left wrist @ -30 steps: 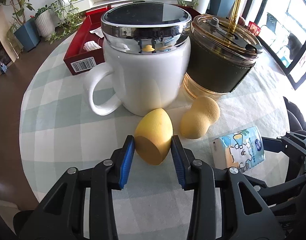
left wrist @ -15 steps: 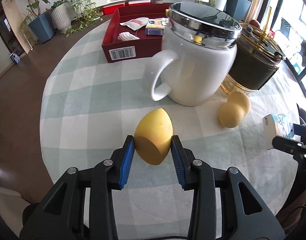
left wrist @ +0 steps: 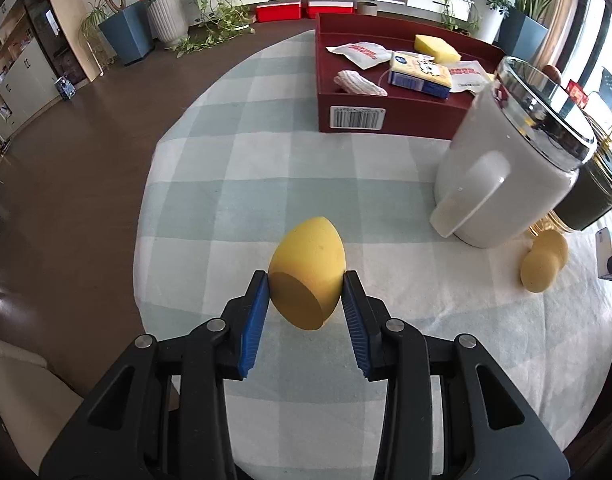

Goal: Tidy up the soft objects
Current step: 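Carry the tissue pack and yellow sponge over the red tray with both tools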

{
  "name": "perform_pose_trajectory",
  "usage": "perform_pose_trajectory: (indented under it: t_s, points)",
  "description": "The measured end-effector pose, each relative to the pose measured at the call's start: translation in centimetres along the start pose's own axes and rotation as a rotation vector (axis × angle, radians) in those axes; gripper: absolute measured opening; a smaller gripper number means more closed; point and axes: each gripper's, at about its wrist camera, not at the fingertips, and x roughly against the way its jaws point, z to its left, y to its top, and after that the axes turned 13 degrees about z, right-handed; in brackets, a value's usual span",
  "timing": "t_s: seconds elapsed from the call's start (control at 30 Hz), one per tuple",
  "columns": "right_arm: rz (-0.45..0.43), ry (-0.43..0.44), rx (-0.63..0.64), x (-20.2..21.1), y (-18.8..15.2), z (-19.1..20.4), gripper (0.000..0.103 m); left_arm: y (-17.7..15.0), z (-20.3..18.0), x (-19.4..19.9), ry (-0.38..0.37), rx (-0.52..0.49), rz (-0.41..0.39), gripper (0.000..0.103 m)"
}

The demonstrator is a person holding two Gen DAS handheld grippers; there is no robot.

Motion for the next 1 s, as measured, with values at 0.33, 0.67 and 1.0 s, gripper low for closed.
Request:
perform_pose_trajectory:
  t_s: [0.33,0.67,1.0]
  points:
    - [-0.025,-0.049,-0.017,0.6,4.5,-2.1,0.080,4.1,2.3,-0.1,0.052,0.020,-0.028,0.035]
    - [-0.068,-0.062,0.016,1.4,11.3,-1.0,0.080,10.6,1.4,-0.2,0.065,-0.011,-0.054,0.035]
    - [-0.079,-0.045,0.081,0.9,16.7,2.0,0.080,15.2,-2.4,-0.3,0.048,-0.089,-0.077,0.035]
